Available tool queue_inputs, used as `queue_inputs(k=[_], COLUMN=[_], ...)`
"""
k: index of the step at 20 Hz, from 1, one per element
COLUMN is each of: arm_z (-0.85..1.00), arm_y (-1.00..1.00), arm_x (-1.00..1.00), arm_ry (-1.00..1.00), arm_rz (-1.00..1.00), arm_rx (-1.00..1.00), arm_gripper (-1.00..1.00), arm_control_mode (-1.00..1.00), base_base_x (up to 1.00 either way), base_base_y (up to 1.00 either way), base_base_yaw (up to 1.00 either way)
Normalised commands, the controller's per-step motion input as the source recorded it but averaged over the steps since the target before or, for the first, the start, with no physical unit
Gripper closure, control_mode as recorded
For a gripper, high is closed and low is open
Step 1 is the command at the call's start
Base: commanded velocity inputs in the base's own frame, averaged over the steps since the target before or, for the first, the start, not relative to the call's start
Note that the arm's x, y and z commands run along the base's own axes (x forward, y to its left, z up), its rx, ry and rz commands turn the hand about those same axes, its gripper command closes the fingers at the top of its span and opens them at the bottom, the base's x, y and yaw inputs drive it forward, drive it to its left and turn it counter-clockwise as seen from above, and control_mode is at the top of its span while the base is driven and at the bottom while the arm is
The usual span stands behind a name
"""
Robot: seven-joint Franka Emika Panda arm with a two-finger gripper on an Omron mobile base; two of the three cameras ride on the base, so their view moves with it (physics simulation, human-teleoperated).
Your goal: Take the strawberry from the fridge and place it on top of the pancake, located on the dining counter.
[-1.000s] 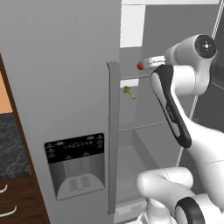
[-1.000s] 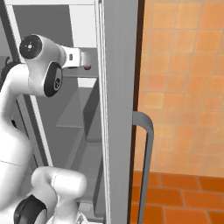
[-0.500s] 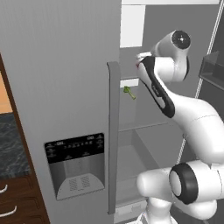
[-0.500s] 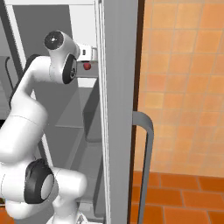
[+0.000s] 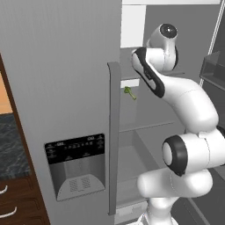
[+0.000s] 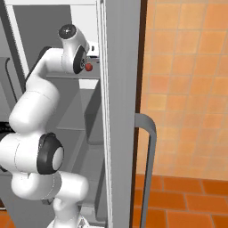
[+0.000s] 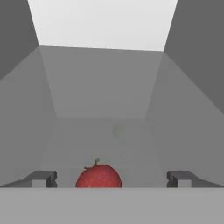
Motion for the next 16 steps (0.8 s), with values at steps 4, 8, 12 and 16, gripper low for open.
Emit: queue_inputs(k=[4, 8, 12, 16], arm_z=[-0.18, -0.28, -0.16, -0.08], arm_y=[0.13, 0.05, 0.0, 0.0], arm_x=[0.0, 0.02, 0.05, 0.2], arm_ry=[0.0, 0.0, 0.0, 0.0], arm_rz=[0.0, -0.01, 0.0, 0.0], arm_rx=[0.0, 0.0, 0.0, 0.0], arm_gripper=[-1.0, -1.0, -1.0, -1.0], arm_control_mode=[-1.0, -1.0, -1.0, -1.0], base_base_x=[0.0, 0.0, 0.0, 0.0], base_base_y=[0.0, 0.0, 0.0, 0.0], base_base_yaw=[0.0, 0.0, 0.0, 0.0])
